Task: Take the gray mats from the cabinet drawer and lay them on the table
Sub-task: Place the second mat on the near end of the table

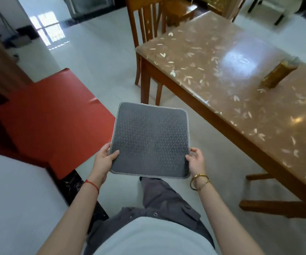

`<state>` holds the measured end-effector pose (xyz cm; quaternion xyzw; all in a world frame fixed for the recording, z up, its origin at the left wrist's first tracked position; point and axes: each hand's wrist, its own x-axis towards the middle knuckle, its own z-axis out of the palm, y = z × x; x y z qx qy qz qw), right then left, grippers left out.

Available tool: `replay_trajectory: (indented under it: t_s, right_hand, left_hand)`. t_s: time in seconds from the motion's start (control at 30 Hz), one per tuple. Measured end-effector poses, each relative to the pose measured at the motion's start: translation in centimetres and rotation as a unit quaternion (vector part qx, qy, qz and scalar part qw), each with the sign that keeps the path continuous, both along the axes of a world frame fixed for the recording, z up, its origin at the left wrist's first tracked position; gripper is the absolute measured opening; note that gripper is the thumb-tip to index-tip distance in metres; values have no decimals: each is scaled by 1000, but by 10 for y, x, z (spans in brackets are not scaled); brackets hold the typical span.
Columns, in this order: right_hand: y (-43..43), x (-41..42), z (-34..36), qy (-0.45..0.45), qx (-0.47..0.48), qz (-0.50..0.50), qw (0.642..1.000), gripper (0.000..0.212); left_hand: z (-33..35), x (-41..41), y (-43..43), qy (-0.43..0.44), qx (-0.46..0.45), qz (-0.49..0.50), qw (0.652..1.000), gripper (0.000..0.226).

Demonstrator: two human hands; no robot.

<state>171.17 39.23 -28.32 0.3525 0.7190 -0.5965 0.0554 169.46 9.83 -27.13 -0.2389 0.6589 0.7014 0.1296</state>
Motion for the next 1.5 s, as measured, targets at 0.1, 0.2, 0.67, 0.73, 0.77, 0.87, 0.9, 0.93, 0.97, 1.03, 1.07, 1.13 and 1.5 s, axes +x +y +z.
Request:
replay_trajectory:
  t_s: [0.1, 0.2, 0.67, 0.73, 0.77, 0.87, 0.9, 0.93, 0.97, 1.03, 1.07, 1.13, 1.5]
  right_hand:
    - [-13, -61, -2, 3, -2, 12, 1000, 21]
    - [-24, -125, -1, 8, -7, 12, 1000, 21]
    - [-76, -371, 20, 20, -9, -7, 1000, 24]
    - [-83, -395, 17, 18, 0, -34, 999, 24]
    - [-88, -408, 15, 18, 7, -53, 998, 24]
    - [-103, -437, 11, 22, 17, -101, 994, 24]
    - [-111, -449, 8, 23, 19, -126, 992, 24]
    - [-119, -458, 5, 24, 16, -148, 989, 24]
    - [-128, -467, 3, 23, 12, -171, 985, 25]
    - [-149, -485, 0, 19, 12, -205, 979, 25]
    - [-161, -492, -1, 18, 11, -226, 974, 25]
    - [-189, -511, -2, 24, 4, -277, 960, 26]
    - [-266, -600, 11, 44, 8, -437, 899, 27]
  left_hand:
    - [-6, -57, -13, 0, -1, 14, 1000, 38]
    - [-4, -120, -24, 2, -1, 16, 1000, 33]
    - [18, -386, -76, 45, -1, -4, 999, 39]
    - [11, -425, -83, 42, 4, -24, 999, 42]
    - [7, -448, -86, 37, 6, -38, 999, 44]
    - [1, -507, -94, 23, 24, -89, 995, 40]
    - [1, -531, -98, 21, 22, -121, 992, 35]
    - [1, -551, -102, 25, 20, -151, 988, 33]
    - [1, -573, -108, 32, 14, -181, 983, 33]
    - [4, -611, -117, 45, 2, -228, 973, 32]
    - [6, -629, -123, 47, -3, -250, 967, 32]
    - [11, -668, -137, 48, -9, -297, 953, 30]
    - [38, -829, -139, 33, -101, -467, 878, 36]
